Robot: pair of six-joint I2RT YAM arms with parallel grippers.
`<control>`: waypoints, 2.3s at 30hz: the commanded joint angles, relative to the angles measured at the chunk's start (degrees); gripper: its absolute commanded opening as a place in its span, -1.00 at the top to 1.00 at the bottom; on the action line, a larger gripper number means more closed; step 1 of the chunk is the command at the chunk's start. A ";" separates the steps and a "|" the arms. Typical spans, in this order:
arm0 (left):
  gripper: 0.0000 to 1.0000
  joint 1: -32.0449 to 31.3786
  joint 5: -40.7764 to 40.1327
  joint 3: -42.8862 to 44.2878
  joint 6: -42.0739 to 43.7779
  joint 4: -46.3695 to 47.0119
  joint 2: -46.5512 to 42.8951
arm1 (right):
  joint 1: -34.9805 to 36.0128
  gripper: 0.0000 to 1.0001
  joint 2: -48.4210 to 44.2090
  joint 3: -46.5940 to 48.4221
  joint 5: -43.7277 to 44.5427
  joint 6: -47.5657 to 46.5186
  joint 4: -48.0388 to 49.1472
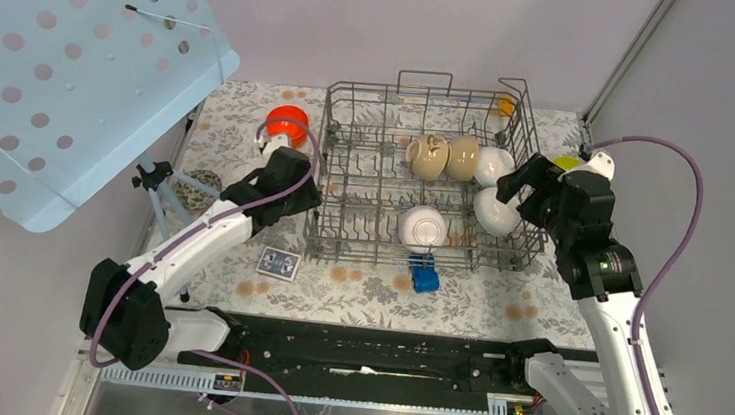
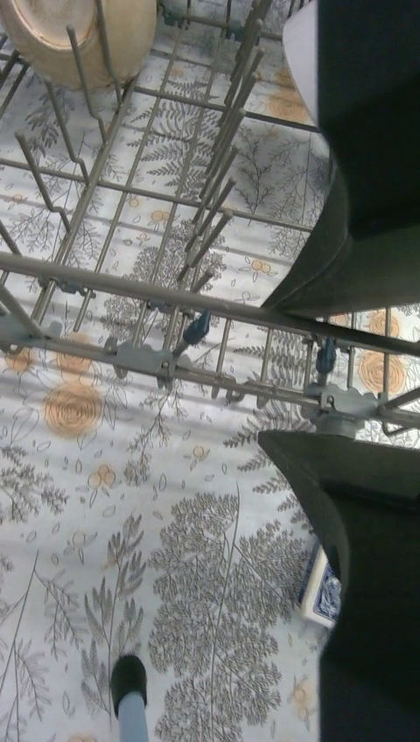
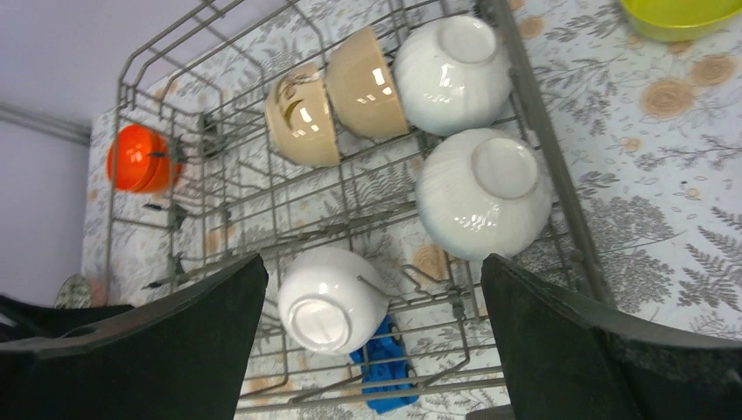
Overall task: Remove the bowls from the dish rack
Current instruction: Adjust the dish rack at the center of the board, then pick up the bowl from the dish rack.
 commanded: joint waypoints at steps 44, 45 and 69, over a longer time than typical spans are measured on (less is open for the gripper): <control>-0.94 -11.10 5.02 -7.33 7.86 9.46 -18.49 | 13.97 -0.96 38.14 11.97 0.67 1.21 27.10; -0.94 -11.10 4.06 -7.40 7.75 8.92 -18.22 | 13.26 -0.96 39.14 11.88 -0.66 1.84 27.52; -0.88 -11.07 -10.97 -6.47 2.12 -2.05 -18.52 | 9.15 -0.99 50.83 9.92 -4.94 4.07 36.45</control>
